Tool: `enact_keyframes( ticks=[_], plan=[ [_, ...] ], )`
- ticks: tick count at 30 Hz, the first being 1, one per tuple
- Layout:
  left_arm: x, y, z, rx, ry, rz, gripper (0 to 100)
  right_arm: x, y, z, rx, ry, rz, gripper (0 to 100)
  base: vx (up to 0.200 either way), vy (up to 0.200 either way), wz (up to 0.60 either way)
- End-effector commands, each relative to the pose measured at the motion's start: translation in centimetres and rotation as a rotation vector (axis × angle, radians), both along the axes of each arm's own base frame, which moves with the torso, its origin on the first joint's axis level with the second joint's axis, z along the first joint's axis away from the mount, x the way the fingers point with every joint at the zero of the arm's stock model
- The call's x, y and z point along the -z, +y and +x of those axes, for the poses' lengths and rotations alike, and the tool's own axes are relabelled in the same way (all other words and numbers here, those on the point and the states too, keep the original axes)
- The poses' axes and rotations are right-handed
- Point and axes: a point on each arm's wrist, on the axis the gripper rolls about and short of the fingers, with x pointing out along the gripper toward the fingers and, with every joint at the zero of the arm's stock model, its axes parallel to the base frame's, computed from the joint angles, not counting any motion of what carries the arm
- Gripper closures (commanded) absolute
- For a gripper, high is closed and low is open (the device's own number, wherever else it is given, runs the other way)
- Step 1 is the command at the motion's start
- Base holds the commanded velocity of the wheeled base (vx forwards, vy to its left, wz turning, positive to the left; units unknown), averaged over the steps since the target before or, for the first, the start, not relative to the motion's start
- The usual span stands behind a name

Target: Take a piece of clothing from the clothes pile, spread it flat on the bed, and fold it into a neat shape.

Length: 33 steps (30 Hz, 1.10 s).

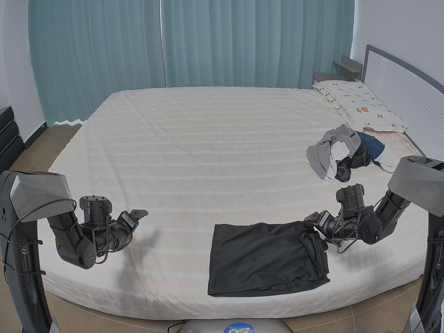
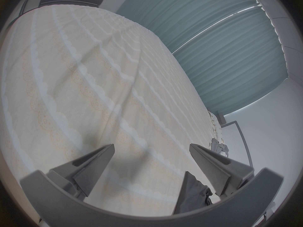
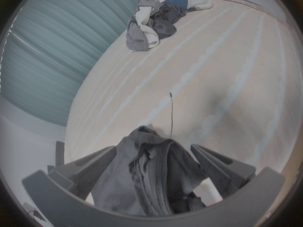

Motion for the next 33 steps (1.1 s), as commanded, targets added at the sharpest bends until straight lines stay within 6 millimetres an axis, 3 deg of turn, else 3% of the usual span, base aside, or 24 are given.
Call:
enact_keyframes(
  ticks=[1, 3, 9, 14, 22, 23, 33],
  plan=[
    [0.0, 0.0, 0.0, 0.000, -0.001, 0.000, 0, -2.6, -1.1, -3.5, -0.079, -0.069, 0.001, 0, 0.000, 0.000, 0.00],
    [0.0, 0.0, 0.0, 0.000, -0.001, 0.000, 0, -1.9, -1.2, -5.9, -0.171, -0.055, -0.028, 0, 0.000, 0.000, 0.00],
    [0.0, 0.0, 0.0, 0.000, -0.001, 0.000, 0, -0.1, -1.2, -8.7, -0.323, -0.053, -0.075, 0, 0.000, 0.000, 0.00],
    [0.0, 0.0, 0.0, 0.000, -0.001, 0.000, 0, 1.7, -0.6, -9.6, -0.414, -0.029, -0.127, 0, 0.000, 0.000, 0.00],
    [0.0, 0.0, 0.0, 0.000, -0.002, -0.001, 0, 3.0, -0.6, -9.8, -0.498, -0.015, -0.199, 0, 0.000, 0.000, 0.00],
    [0.0, 0.0, 0.0, 0.000, -0.001, 0.000, 0, 2.8, -0.7, -9.9, -0.497, -0.019, -0.199, 100, 0.000, 0.000, 0.00],
    [0.0, 0.0, 0.1, 0.000, -0.002, -0.001, 0, 1.7, -1.9, -12.0, -0.488, -0.002, -0.194, 100, 0.000, 0.000, 0.00]
  ],
)
